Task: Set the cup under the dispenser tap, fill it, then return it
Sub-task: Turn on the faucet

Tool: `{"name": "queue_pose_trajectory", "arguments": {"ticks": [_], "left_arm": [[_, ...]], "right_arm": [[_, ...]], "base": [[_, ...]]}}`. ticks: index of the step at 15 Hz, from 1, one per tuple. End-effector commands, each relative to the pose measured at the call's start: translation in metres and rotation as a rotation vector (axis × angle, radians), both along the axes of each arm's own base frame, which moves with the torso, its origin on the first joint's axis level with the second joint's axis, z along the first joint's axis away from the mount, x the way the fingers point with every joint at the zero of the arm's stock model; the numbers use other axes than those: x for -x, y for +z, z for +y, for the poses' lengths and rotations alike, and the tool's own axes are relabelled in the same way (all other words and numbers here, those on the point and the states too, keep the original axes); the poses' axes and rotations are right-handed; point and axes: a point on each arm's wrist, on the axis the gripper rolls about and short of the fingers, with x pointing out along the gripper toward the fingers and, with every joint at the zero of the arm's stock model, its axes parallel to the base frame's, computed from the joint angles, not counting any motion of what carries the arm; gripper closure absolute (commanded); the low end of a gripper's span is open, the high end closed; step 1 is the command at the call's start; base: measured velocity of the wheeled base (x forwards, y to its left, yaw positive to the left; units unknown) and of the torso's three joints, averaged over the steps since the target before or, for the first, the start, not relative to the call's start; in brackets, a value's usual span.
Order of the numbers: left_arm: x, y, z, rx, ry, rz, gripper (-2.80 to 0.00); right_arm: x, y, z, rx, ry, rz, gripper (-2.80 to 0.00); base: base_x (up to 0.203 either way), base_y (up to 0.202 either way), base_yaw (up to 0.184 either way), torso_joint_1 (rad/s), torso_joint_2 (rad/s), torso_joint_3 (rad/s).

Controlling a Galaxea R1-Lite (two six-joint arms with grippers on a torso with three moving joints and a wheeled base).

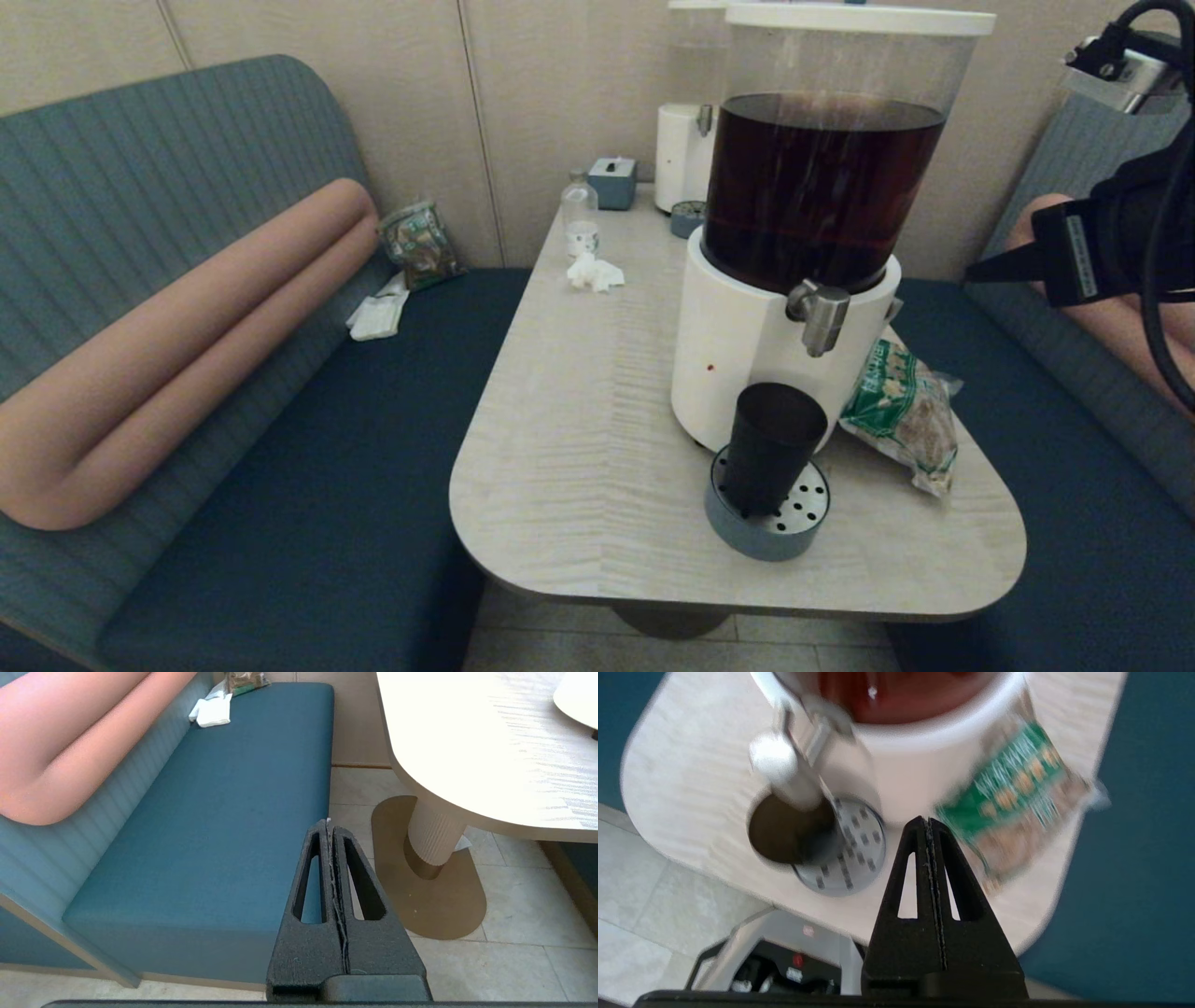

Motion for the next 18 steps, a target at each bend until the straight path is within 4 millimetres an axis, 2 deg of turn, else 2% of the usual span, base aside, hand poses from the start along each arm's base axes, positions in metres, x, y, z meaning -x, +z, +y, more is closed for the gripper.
{"name": "queue_pose_trajectory", "arguments": {"ticks": [1, 5, 8, 14, 18], "left_arm": [[0.0, 0.0, 0.0, 0.001, 0.001, 0.002, 0.0], [0.0, 0.0, 0.0, 0.0, 0.001, 0.001, 0.0], [0.0, 0.0, 0.0, 0.0, 0.001, 0.002, 0.0], [0.0, 0.0, 0.0, 0.0, 0.001, 0.002, 0.0], [0.0, 0.0, 0.0, 0.0, 0.001, 0.002, 0.0]], "right_arm": [[-0.027, -0.01, 0.011, -0.003, 0.01, 0.035, 0.0], [-0.047, -0.01, 0.02, -0.107, 0.038, 0.062, 0.0], [-0.048, -0.011, 0.022, -0.157, 0.064, 0.085, 0.0], [-0.057, -0.018, 0.025, -0.158, 0.075, 0.112, 0.0], [-0.058, -0.017, 0.032, -0.161, 0.095, 0.108, 0.0]], "base": [[0.0, 0.0, 0.0, 0.0, 0.0, 0.0], [0.0, 0.0, 0.0, 0.0, 0.0, 0.0], [0.0, 0.0, 0.0, 0.0, 0.0, 0.0], [0.0, 0.0, 0.0, 0.0, 0.0, 0.0], [0.0, 0.0, 0.0, 0.0, 0.0, 0.0]]}}
